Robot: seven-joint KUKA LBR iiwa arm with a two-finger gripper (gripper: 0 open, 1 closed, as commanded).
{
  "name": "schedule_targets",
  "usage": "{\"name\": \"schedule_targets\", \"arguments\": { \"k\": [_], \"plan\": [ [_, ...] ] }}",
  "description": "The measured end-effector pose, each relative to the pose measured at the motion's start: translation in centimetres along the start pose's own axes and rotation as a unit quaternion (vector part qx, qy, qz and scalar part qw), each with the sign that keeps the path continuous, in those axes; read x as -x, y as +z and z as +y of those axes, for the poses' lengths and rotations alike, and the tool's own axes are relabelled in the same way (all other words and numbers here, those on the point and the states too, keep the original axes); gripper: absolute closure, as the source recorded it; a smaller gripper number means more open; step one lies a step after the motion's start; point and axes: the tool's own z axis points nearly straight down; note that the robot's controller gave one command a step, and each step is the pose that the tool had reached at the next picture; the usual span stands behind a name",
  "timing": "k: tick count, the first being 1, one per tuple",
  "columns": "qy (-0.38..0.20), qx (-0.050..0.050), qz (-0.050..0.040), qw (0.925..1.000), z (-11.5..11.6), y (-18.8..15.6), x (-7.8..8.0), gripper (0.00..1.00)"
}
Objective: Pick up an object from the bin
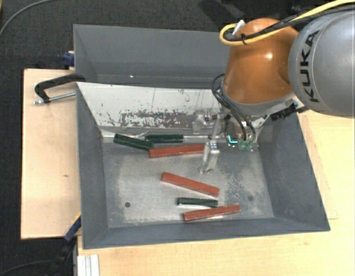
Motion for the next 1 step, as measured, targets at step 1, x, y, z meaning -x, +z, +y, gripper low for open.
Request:
{"name": "schedule_targets", "arguments": {
  "k": [1],
  "plan": [
    [-0.010, 0.000, 0.0003, 0.9999, -3.24, 14.34, -1.05, 0.00]
  ]
}}
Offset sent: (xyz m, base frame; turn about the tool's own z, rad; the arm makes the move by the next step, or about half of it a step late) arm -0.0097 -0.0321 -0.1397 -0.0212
